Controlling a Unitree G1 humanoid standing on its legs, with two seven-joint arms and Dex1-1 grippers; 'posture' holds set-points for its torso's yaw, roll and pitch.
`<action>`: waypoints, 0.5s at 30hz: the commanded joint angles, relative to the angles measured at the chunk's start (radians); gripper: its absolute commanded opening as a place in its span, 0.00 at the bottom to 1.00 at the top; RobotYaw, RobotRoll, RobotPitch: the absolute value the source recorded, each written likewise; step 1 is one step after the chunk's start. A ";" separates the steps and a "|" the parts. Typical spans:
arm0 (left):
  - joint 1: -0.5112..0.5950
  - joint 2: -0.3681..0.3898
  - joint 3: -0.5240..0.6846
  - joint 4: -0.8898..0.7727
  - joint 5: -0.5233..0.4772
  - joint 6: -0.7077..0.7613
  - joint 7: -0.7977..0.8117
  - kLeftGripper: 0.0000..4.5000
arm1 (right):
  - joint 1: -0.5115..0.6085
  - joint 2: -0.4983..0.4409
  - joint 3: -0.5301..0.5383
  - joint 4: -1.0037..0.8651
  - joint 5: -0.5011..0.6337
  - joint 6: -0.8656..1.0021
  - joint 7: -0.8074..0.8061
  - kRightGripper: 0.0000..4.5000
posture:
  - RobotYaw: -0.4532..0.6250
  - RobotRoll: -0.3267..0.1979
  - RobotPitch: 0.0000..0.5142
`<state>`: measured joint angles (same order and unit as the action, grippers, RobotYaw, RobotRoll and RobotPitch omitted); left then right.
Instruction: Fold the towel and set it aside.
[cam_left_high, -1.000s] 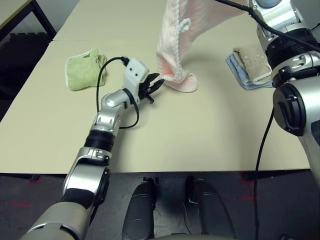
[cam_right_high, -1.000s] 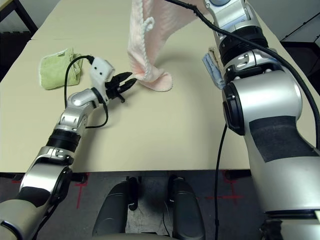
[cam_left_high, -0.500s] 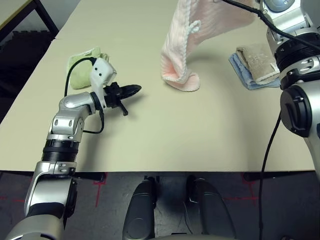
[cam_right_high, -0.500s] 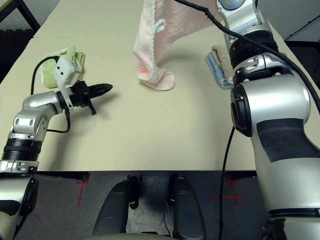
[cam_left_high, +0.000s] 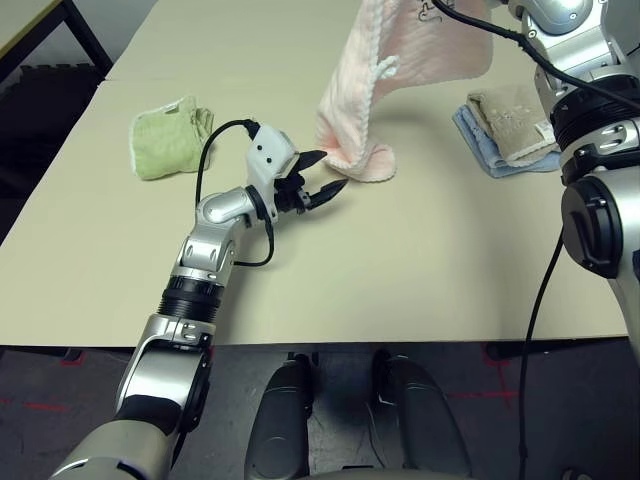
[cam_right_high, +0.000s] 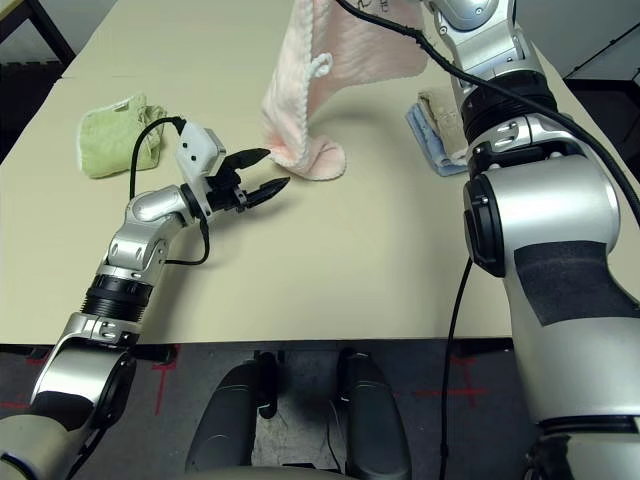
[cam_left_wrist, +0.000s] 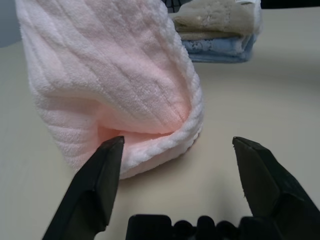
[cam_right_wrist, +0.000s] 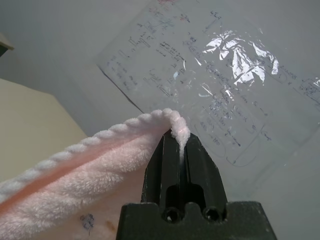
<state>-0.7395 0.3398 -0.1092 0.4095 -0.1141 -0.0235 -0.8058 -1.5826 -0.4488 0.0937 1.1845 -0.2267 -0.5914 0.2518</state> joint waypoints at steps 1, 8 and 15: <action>-0.027 0.004 -0.031 0.079 0.067 -0.069 0.021 1.00 | -0.005 0.002 -0.014 -0.006 0.011 -0.004 0.011 0.00 | 0.43 0.62 0.45; -0.120 0.016 -0.078 0.292 0.216 -0.232 0.130 1.00 | -0.003 0.003 -0.016 -0.012 0.016 -0.005 0.017 0.00 | 0.43 0.62 0.46; -0.179 0.001 -0.075 0.410 0.255 -0.323 0.195 1.00 | 0.001 0.004 -0.014 -0.016 0.020 -0.004 0.022 0.00 | 0.43 0.62 0.46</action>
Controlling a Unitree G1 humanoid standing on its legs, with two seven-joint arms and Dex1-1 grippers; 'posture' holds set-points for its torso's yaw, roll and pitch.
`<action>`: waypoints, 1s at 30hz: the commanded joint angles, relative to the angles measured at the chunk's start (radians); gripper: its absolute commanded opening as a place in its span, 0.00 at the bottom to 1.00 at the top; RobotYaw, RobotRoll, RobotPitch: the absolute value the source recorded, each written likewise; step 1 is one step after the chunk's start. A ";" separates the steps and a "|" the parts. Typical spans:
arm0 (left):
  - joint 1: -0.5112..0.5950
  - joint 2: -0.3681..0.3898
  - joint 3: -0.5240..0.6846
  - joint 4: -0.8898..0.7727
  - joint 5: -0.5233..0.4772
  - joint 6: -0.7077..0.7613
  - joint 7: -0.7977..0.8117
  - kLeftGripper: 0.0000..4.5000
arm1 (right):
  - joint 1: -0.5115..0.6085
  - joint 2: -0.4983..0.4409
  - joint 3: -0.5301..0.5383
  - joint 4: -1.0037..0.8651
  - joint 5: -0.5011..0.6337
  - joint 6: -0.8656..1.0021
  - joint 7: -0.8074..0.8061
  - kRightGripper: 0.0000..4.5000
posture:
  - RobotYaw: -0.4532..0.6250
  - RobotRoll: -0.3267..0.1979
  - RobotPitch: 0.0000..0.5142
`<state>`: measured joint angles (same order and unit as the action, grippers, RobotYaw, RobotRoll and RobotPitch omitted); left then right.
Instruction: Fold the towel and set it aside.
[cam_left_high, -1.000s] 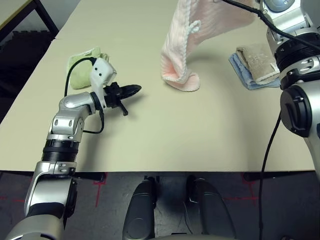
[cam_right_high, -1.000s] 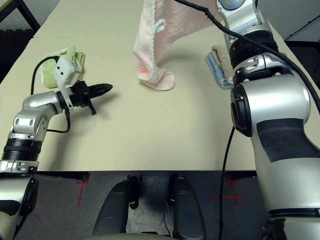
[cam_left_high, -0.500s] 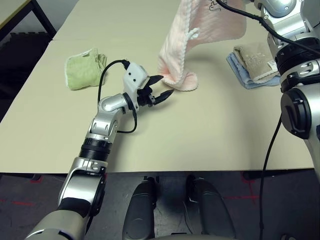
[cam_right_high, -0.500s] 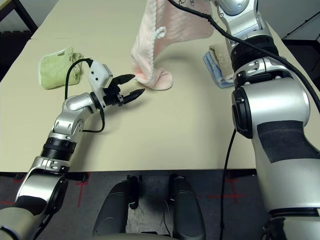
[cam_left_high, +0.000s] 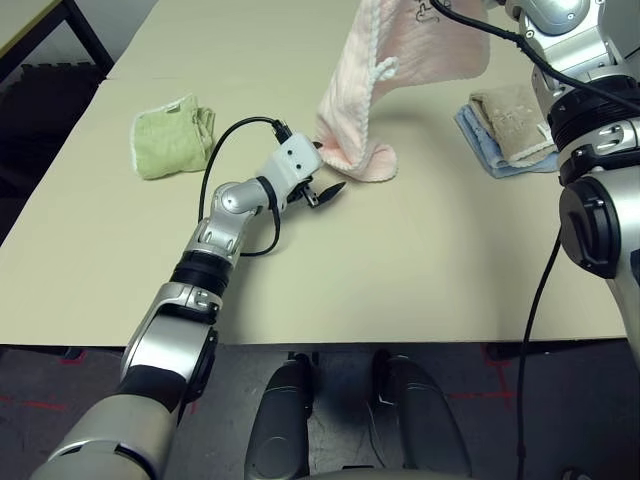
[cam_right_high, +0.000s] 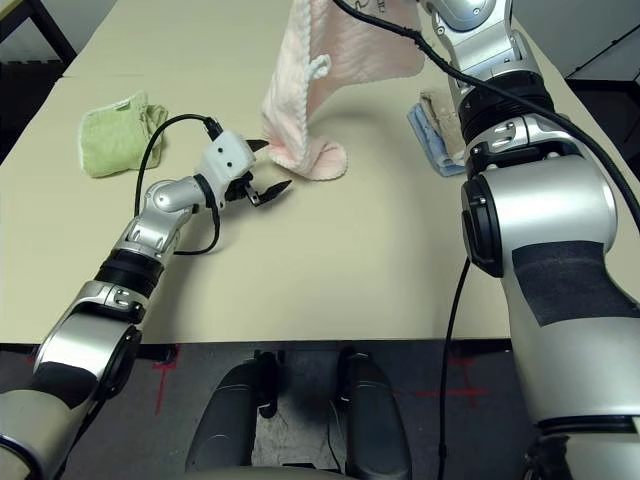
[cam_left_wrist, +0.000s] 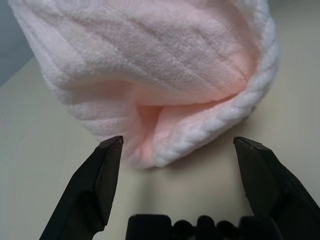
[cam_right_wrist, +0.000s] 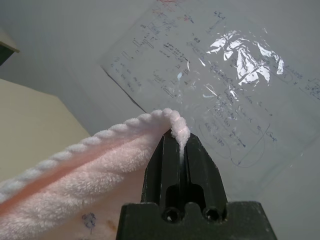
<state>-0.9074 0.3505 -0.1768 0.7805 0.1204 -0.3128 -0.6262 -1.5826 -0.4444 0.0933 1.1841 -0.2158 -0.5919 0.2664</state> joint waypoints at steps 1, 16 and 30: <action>-0.016 -0.010 -0.007 0.048 0.022 -0.046 0.021 0.96 | 0.001 0.000 -0.014 -0.016 0.009 -0.004 0.008 0.00 | 0.43 0.62 0.46; -0.028 -0.001 -0.018 0.118 0.036 -0.124 -0.011 0.01 | 0.003 0.001 -0.013 -0.015 0.009 -0.002 0.008 0.00 | 0.42 0.62 0.47; 0.048 0.201 0.100 -0.027 -0.018 0.071 -0.026 0.01 | 0.093 -0.098 -0.036 -0.008 0.021 0.027 0.035 0.00 | 0.41 0.62 0.49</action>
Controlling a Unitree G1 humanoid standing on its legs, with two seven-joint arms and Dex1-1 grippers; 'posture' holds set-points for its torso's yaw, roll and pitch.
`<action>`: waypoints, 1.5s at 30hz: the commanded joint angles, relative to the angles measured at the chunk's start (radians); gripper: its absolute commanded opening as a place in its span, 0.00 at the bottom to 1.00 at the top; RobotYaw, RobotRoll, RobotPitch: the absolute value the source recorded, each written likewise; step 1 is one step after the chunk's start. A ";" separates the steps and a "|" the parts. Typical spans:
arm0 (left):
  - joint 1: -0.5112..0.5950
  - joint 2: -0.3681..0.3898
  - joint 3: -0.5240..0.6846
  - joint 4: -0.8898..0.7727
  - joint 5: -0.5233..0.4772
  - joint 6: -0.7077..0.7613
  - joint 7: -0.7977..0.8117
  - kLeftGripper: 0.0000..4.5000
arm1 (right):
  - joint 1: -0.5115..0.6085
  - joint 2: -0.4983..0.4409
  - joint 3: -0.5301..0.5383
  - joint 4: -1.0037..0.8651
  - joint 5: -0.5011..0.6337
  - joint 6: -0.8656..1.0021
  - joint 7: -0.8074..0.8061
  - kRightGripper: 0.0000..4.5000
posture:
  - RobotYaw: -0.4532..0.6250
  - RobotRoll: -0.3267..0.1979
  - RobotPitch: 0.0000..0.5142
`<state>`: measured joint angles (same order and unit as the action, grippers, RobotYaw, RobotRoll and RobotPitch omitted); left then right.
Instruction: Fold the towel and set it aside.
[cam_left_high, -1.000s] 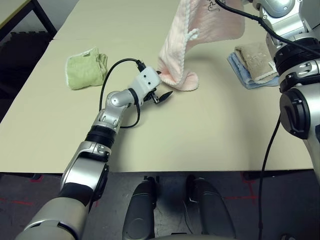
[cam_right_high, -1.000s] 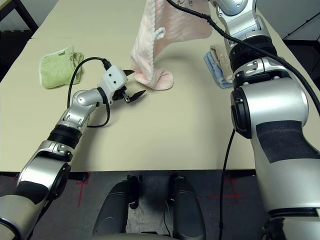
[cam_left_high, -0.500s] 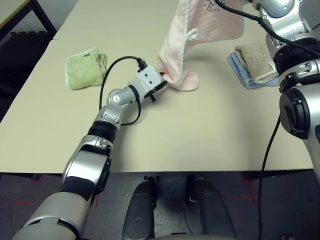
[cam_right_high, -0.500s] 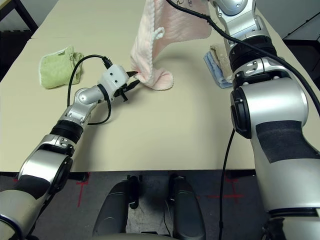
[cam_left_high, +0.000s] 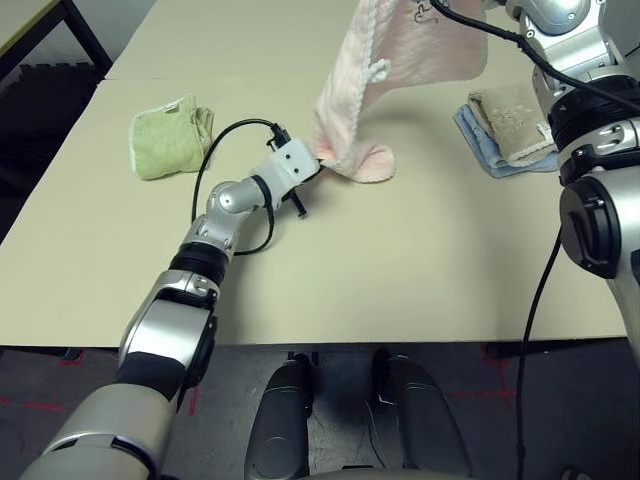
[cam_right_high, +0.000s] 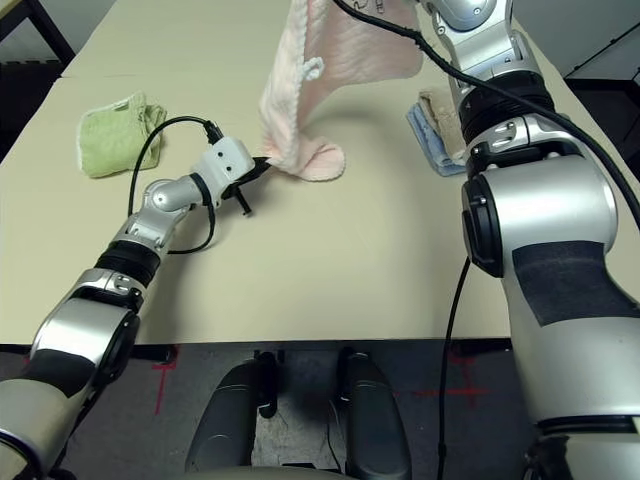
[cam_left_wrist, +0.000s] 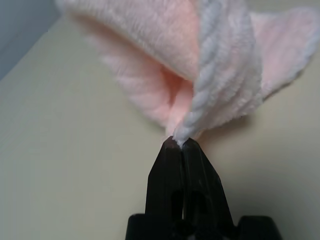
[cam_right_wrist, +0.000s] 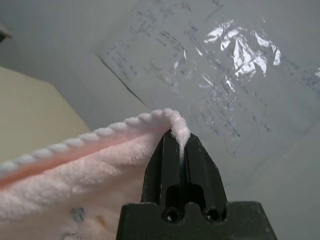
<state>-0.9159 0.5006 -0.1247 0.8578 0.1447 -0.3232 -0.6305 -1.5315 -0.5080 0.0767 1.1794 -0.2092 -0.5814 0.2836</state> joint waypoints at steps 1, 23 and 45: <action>0.088 0.090 0.075 -0.170 -0.058 0.121 -0.034 0.01 | 0.069 -0.051 -0.024 -0.006 0.016 0.018 0.028 0.00 | 0.41 0.62 0.49; -0.086 0.391 0.124 -0.411 -0.038 0.402 -0.114 0.01 | 0.272 -0.139 -0.269 -0.033 0.334 0.201 0.393 0.00 | 0.46 0.62 0.59; -0.441 0.326 0.161 0.118 -0.082 0.278 0.189 0.01 | 0.139 -0.089 -0.377 0.069 0.411 0.308 0.288 0.00 | 0.47 0.62 0.80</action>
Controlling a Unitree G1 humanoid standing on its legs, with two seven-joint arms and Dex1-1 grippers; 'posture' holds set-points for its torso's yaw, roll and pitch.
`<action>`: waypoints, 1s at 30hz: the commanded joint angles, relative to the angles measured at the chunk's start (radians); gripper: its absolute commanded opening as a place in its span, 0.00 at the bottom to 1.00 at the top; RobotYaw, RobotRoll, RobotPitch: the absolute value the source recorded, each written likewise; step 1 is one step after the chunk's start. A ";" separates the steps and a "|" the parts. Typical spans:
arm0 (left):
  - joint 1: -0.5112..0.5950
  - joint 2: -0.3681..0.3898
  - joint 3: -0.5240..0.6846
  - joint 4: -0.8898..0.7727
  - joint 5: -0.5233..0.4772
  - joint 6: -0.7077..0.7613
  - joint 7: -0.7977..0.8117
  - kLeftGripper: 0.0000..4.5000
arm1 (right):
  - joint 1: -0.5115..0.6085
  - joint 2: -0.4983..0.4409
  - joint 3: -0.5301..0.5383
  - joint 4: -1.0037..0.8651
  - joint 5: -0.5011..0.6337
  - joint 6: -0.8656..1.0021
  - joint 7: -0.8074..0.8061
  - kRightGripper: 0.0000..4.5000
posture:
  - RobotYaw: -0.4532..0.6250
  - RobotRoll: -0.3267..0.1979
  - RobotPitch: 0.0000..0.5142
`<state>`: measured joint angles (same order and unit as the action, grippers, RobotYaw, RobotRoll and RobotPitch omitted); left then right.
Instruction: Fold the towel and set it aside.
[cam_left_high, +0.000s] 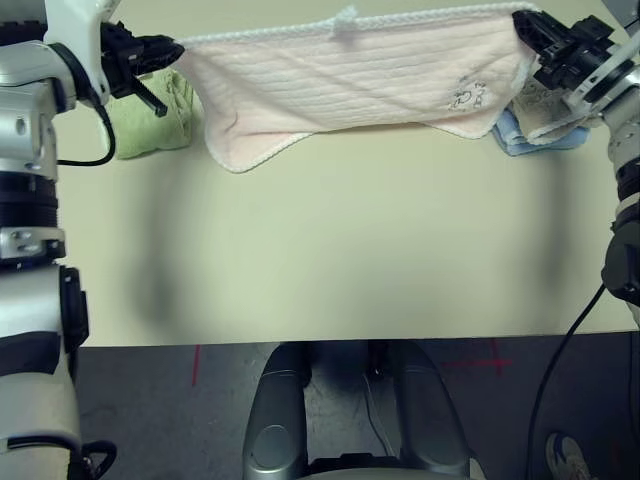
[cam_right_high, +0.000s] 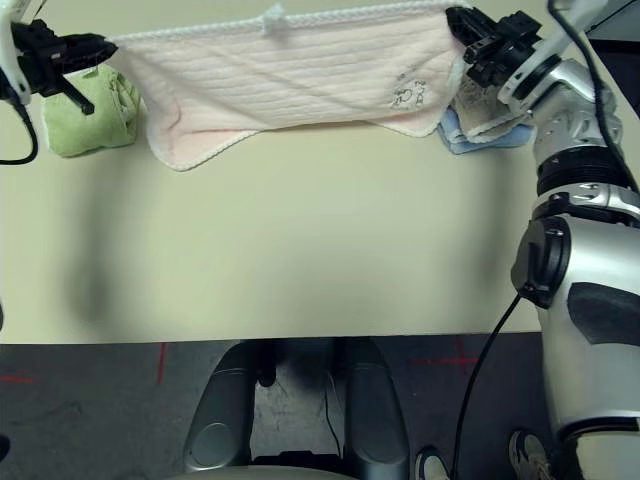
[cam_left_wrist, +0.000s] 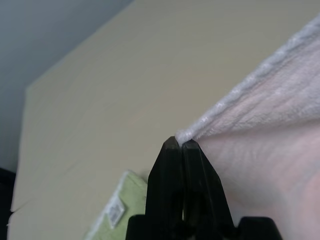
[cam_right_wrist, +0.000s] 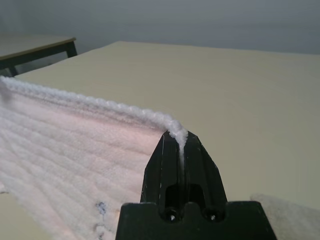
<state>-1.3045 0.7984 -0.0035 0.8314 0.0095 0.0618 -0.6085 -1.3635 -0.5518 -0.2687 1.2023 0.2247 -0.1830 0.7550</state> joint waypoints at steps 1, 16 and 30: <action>-0.082 0.018 0.038 0.187 0.061 -0.157 0.212 0.01 | -0.048 -0.043 -0.037 0.056 -0.030 -0.115 -0.226 0.00 | 0.47 0.62 0.80; -0.037 0.052 0.086 0.185 -0.068 -0.228 -0.141 0.01 | -0.031 -0.083 -0.073 0.060 0.026 -0.124 0.140 0.00 | 0.47 0.62 0.80; 0.408 0.268 0.031 -0.441 -0.183 0.312 -0.648 0.01 | 0.130 -0.174 0.092 0.010 -0.089 -0.024 0.625 0.00 | 0.45 0.62 0.78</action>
<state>-0.9205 1.0385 0.0324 0.4339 -0.1590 0.3304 -1.2216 -1.2622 -0.6954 -0.1966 1.2223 0.1595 -0.1765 1.3545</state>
